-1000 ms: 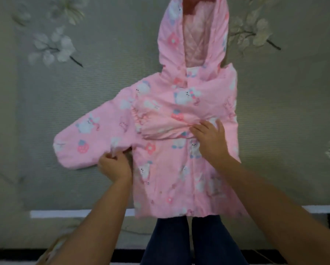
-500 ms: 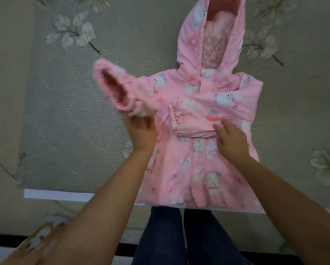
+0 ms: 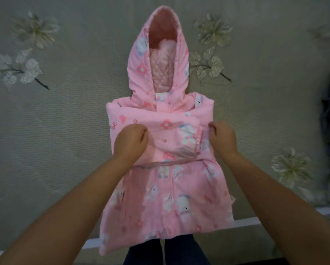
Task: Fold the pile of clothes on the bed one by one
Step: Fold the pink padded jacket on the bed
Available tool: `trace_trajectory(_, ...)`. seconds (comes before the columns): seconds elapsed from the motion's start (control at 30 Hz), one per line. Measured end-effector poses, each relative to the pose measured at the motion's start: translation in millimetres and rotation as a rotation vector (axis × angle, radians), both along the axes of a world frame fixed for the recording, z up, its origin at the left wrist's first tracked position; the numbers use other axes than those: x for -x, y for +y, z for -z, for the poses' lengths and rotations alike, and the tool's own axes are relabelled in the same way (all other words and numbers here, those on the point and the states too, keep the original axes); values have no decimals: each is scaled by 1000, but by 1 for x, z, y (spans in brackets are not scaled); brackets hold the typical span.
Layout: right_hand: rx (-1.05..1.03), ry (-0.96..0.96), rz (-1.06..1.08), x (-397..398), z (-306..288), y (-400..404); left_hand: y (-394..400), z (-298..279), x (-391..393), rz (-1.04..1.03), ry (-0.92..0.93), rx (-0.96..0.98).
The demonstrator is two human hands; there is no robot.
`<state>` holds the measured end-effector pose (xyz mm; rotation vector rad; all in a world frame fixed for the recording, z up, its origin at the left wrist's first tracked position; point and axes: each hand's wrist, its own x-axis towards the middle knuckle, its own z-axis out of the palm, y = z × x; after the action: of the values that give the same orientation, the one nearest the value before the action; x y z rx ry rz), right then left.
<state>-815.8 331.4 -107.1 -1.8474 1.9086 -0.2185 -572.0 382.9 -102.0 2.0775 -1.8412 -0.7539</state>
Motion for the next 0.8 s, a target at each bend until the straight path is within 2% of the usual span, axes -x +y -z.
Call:
trace_trajectory(0.07,63,-88,54,-19,1,-37,-27,-4,-8,-60,-27,75)
trace_trajectory(0.13,43,-225,105,-43,6,-80,-48,-7,-13,-31,-53,64)
trace_trajectory(0.27,-271,-442,293,-81,29,-153,-56,3,-17,-116,-59,94)
trace_trajectory(0.33,-367,-535,379,-91,38,-173,-54,8,-23,-251,4,118)
trace_trajectory(0.4,-361,-724,378,-97,41,-178,-51,9,-32,-467,130,128)
trace_trajectory(0.47,-280,-791,192,-93,26,-168,-49,5,-44,-668,256,153)
trace_trajectory(0.53,-168,-705,-193,-80,6,-150,-47,-6,-57,-725,318,211)
trace_trajectory(0.6,-23,-625,-666,-62,-16,-118,-42,-20,-69,-682,334,259)
trace_trajectory(0.63,81,-529,-866,-55,-25,-101,-39,-28,-72,-682,362,280)
trace_trajectory(0.7,223,-169,-1108,-42,-36,-72,-33,-42,-73,-652,424,303)
trace_trajectory(0.73,158,92,-1197,-37,-38,-62,-29,-49,-69,-588,416,312)
trace_trajectory(0.77,-41,329,-1255,-32,-40,-50,-24,-57,-62,-474,393,308)
trace_trajectory(0.8,-220,485,-1290,-25,-37,-41,-19,-59,-54,-302,335,289)
